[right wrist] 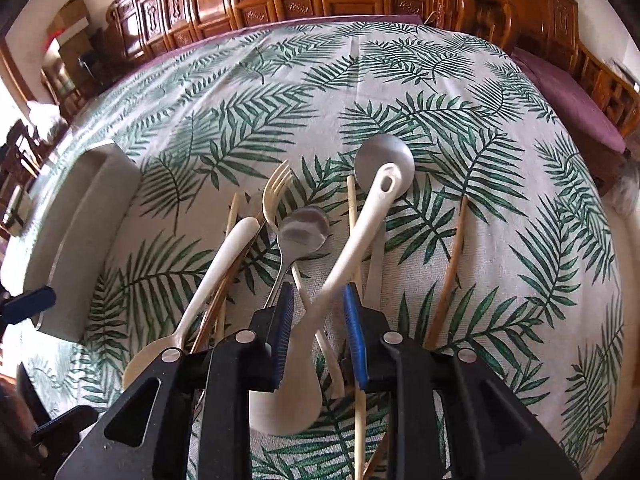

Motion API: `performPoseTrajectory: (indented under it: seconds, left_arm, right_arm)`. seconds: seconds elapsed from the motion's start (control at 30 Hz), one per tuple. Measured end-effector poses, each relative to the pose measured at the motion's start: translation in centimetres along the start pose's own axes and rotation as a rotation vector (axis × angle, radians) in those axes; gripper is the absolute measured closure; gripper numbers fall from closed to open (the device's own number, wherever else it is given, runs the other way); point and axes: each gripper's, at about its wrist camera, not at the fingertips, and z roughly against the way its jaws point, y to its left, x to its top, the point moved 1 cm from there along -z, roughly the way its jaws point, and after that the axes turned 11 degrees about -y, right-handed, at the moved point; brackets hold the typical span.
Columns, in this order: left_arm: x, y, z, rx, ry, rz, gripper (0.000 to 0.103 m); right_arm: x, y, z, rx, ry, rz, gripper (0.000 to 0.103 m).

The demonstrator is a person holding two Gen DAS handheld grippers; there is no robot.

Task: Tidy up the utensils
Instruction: 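Lift the white spoon with the right gripper while the left gripper grasps another white spoon, then carry the white spoon in the left gripper over the grey tray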

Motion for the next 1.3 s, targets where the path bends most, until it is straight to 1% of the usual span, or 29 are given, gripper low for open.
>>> performPoseTrajectory:
  seconds: [0.03,0.13,0.23,0.33,0.47,0.5,0.57,0.63,0.67,0.73,0.87,0.93,1.03,1.13,1.2,1.23,1.3]
  left_arm:
    - [0.0,0.1,0.0,0.000,0.000,-0.001,0.015]
    - [0.1,0.2,-0.1,-0.003,0.000,-0.002,0.015]
    - [0.1,0.0,-0.6,-0.007,0.006,-0.001,0.016]
    - [0.1,-0.4,-1.4,-0.016,0.020,0.000,0.022]
    - [0.3,-1.2,-2.7,-0.039,0.042,-0.008,0.036]
    - [0.4,-1.3,-3.1,-0.047,0.049,-0.008,0.037]
    - [0.5,-1.6,-4.0,-0.056,0.067,-0.006,0.047]
    - [0.6,-1.8,-4.8,-0.065,0.084,0.002,0.052]
    - [0.7,-1.8,-5.3,-0.067,0.094,0.007,0.057]
    - [0.9,-1.9,-6.0,-0.064,0.109,0.009,0.065]
    - [1.1,-2.0,-7.2,-0.053,0.128,0.008,0.076]
    - [1.2,-2.1,-7.7,-0.045,0.134,0.001,0.079]
    - [1.4,-2.6,-8.3,-0.027,0.134,-0.028,0.080]
    - [1.7,-2.7,-8.6,-0.025,0.134,-0.031,0.080]
    - [1.8,-2.6,-8.6,-0.030,0.134,-0.029,0.087]
    - [1.8,-2.6,-8.6,-0.030,0.134,-0.030,0.096]
    - [1.7,-2.5,-8.5,-0.016,0.138,-0.031,0.097]
  right_arm:
    - [0.1,0.0,0.3,-0.003,-0.010,-0.002,0.094]
    - [0.5,-0.3,1.7,0.017,-0.046,-0.028,0.100]
    - [0.5,-0.3,3.1,0.026,-0.061,-0.020,0.100]
    - [0.0,-0.4,4.8,0.040,-0.086,-0.023,0.100]
    - [-1.2,-0.5,7.0,0.042,-0.117,-0.014,0.100]
    - [-1.4,-0.6,7.2,0.045,-0.120,-0.014,0.100]
    - [-2.0,-0.7,7.9,0.049,-0.128,-0.016,0.100]
    - [-2.4,-0.9,8.4,0.052,-0.134,-0.015,0.100]
    - [-2.4,-1.0,8.6,0.052,-0.136,-0.012,0.100]
    - [-2.4,-1.3,9.0,0.051,-0.147,-0.014,0.100]
    - [-2.5,-1.8,9.1,0.054,-0.148,-0.030,0.100]
    - [-2.5,-2.1,9.1,0.057,-0.148,-0.037,0.100]
    - [-2.5,-2.3,9.3,0.061,-0.153,-0.042,0.100]
    - [-2.6,-2.4,9.4,0.063,-0.154,-0.047,0.100]
    - [-2.6,-2.4,9.3,0.063,-0.153,-0.048,0.100]
    - [-2.7,-2.4,9.3,0.063,-0.151,-0.048,0.100]
    - [-2.8,-2.3,9.2,0.062,-0.146,-0.046,0.100]
